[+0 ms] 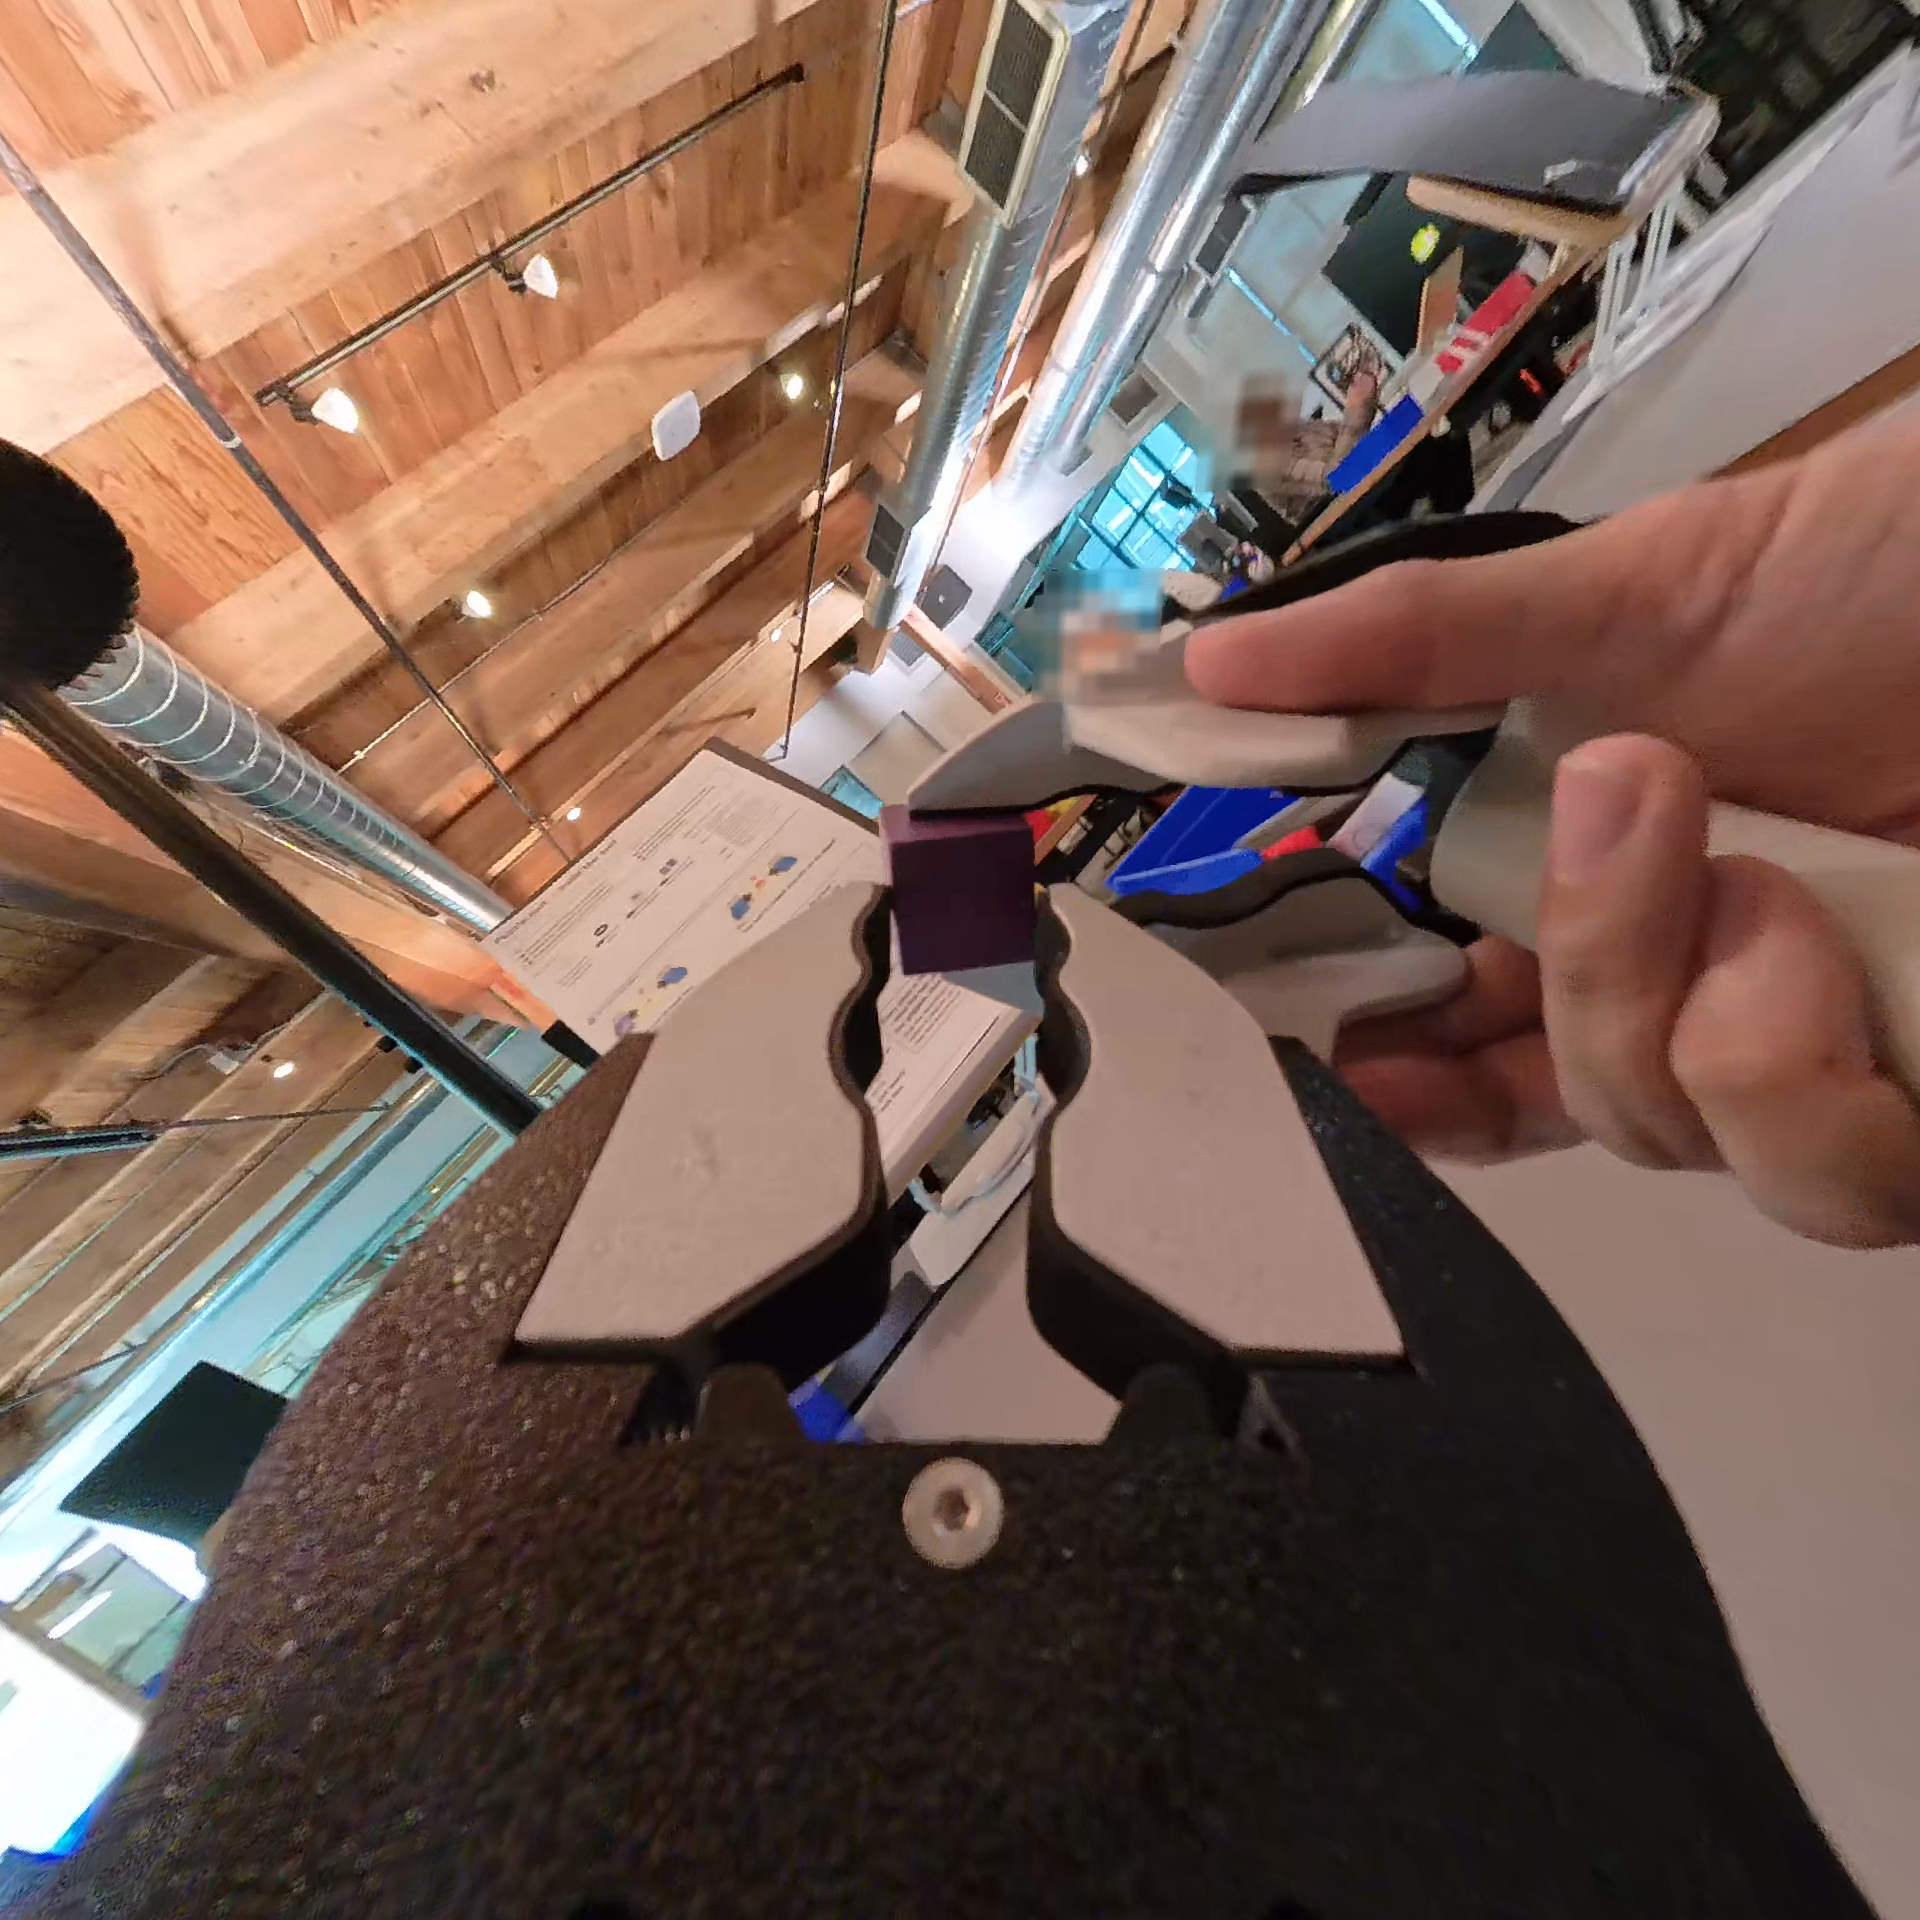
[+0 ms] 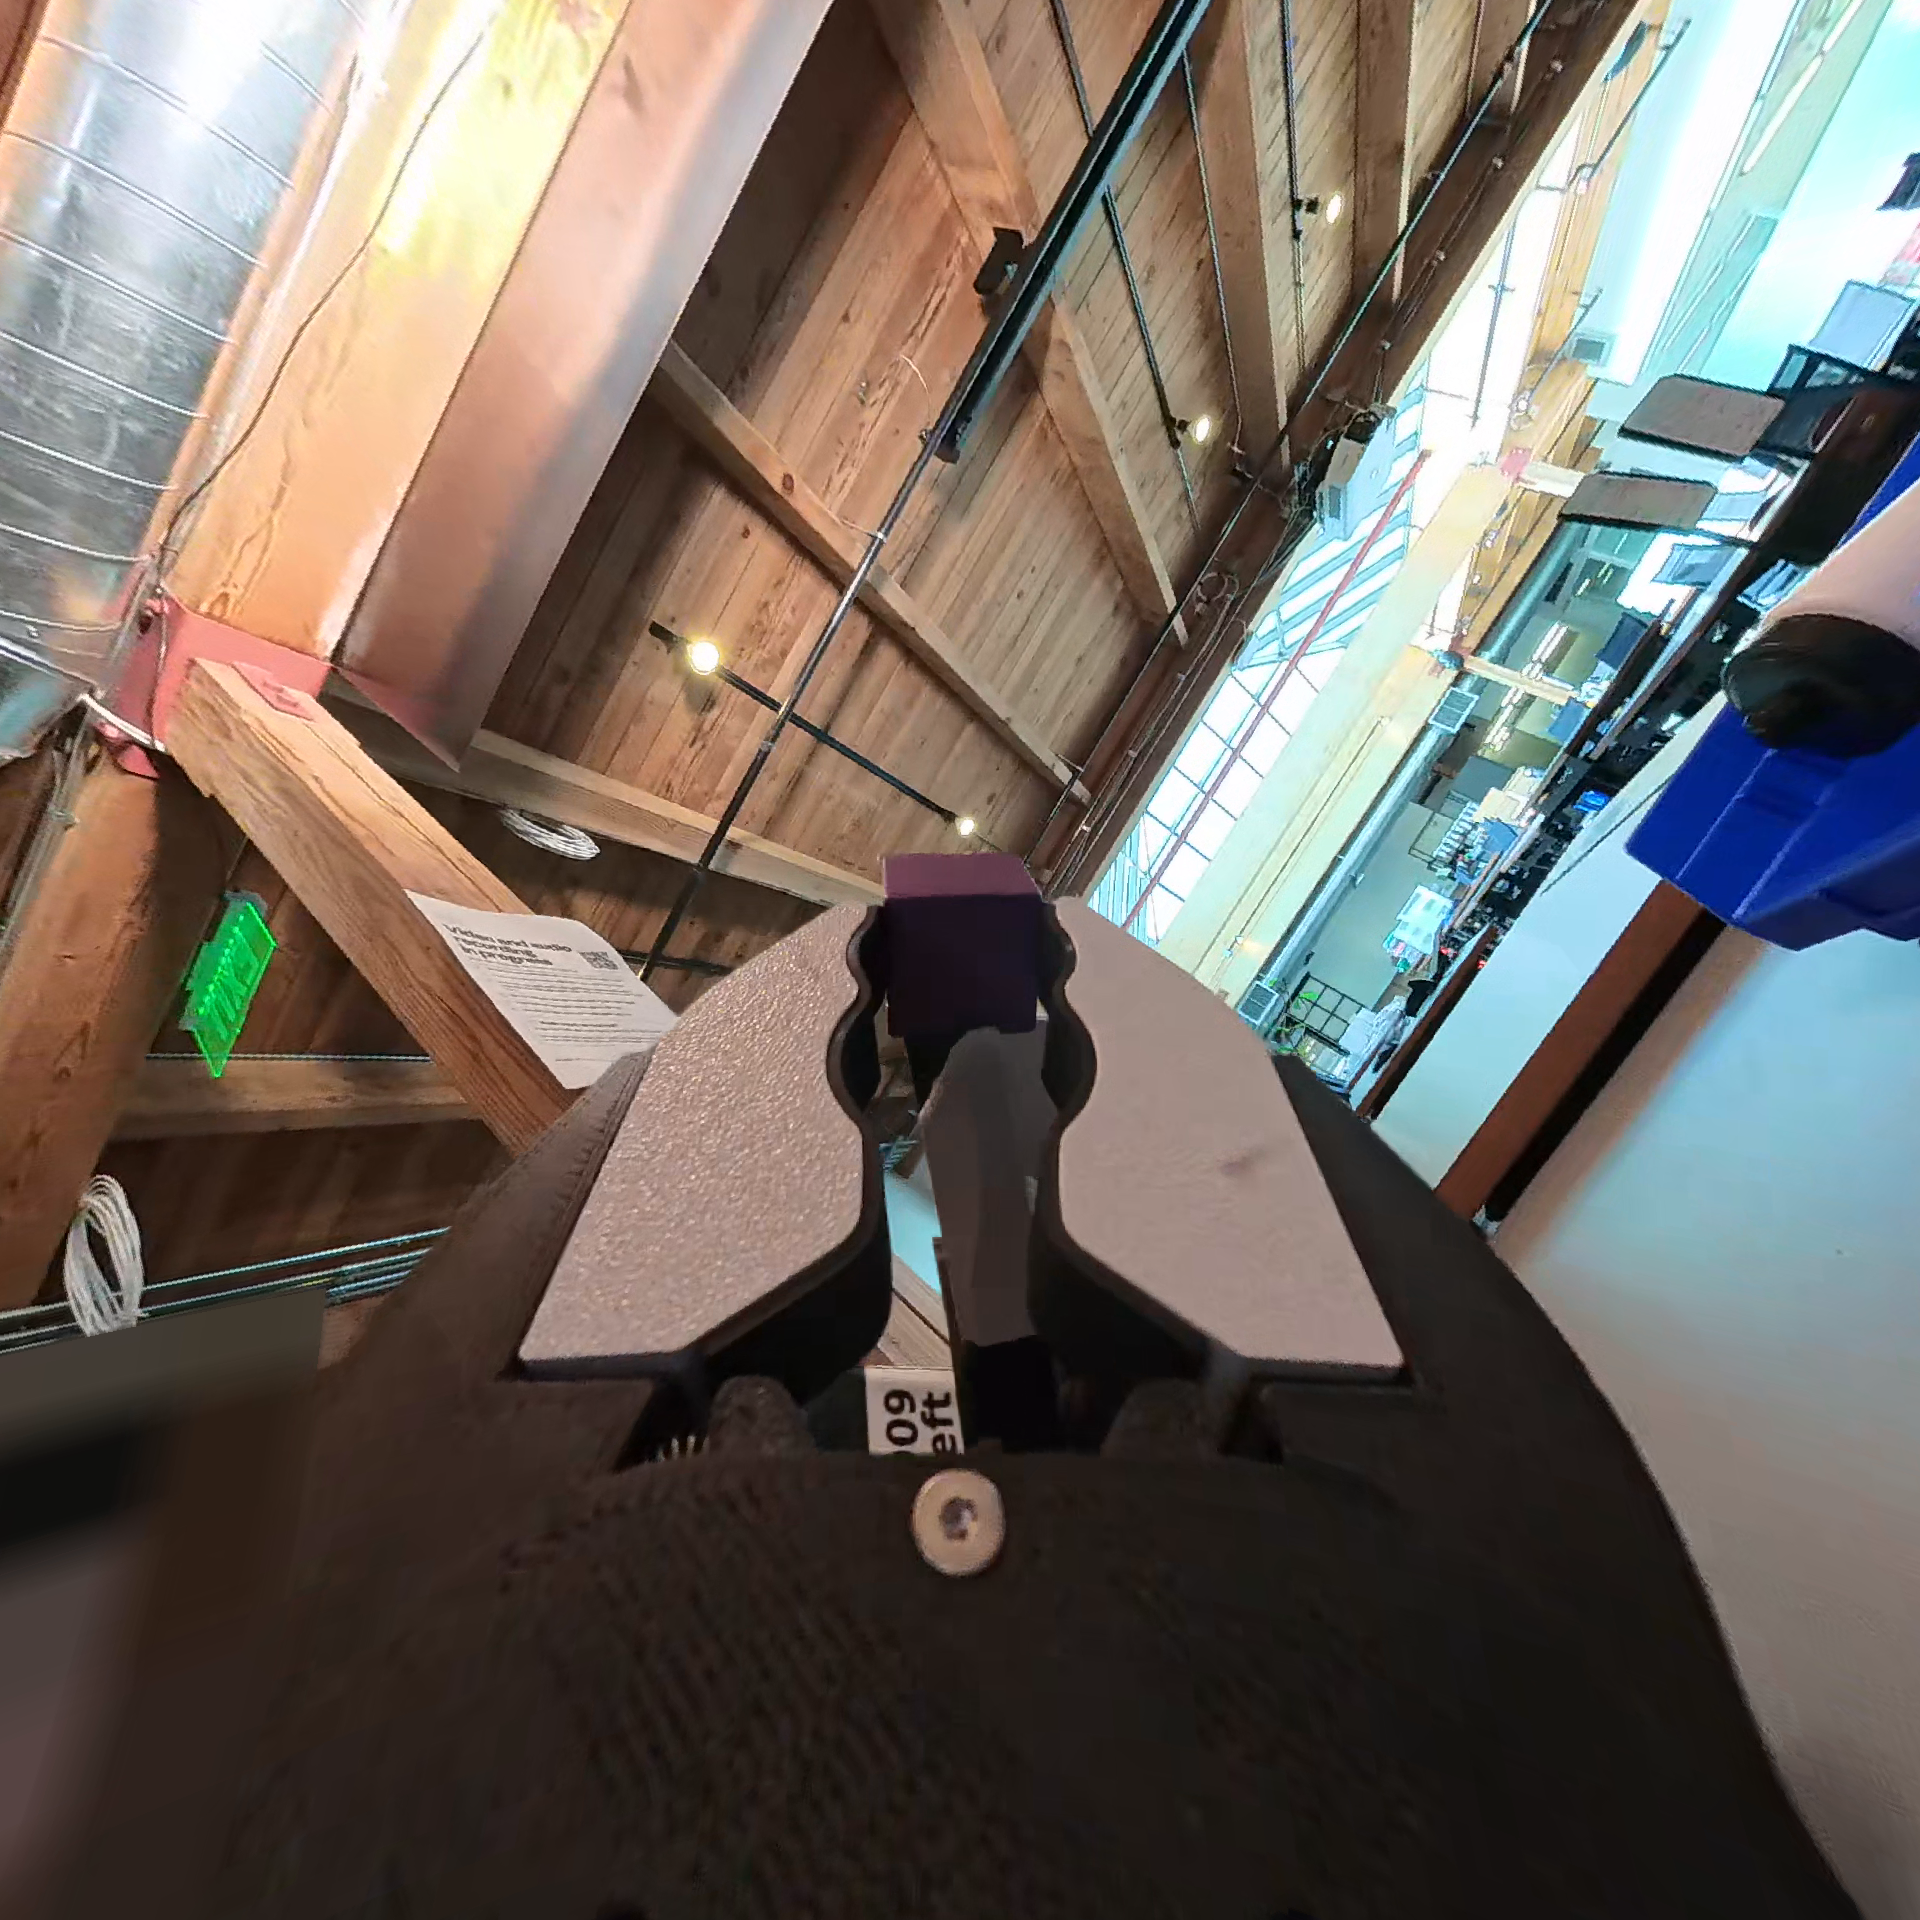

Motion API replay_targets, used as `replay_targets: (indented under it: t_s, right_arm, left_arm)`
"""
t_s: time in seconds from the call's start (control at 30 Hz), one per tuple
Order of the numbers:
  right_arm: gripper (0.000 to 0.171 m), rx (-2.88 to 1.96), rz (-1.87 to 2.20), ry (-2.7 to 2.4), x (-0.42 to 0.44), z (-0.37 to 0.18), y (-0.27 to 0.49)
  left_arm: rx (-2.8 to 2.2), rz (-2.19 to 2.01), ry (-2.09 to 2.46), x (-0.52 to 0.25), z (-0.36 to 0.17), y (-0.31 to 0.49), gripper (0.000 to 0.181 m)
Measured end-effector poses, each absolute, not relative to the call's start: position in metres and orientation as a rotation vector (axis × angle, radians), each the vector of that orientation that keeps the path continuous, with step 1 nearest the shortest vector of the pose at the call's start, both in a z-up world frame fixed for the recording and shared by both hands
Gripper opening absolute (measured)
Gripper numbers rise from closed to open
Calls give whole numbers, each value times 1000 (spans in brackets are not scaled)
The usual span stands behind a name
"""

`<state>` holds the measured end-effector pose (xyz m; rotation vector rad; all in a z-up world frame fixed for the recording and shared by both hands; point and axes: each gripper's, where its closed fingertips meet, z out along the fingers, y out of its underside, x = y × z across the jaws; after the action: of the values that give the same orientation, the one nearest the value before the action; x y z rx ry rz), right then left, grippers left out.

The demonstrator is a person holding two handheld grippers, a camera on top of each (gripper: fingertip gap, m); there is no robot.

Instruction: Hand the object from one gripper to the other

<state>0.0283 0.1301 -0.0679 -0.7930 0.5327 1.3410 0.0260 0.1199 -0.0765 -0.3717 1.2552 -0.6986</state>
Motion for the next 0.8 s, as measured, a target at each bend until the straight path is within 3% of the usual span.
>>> replay_targets:
  t_s: [0.23,0.33,0.53,0.8]
  right_arm:
    - [29,-938,1213,419,27,-75,133]
    - [52,-1159,1023,205,21,-81,132]
    - [46,-1391,493,-315,-3,-85,110]
    - [28,-1474,398,-513,-27,-98,106]
  left_arm:
    - [-430,-792,1311,28,-82,126,25]
    - [-462,-961,1435,22,-80,126,25]
    - [-482,-1385,1891,-16,-102,109,25]
    - [-470,-1601,1978,-29,-108,103,25]
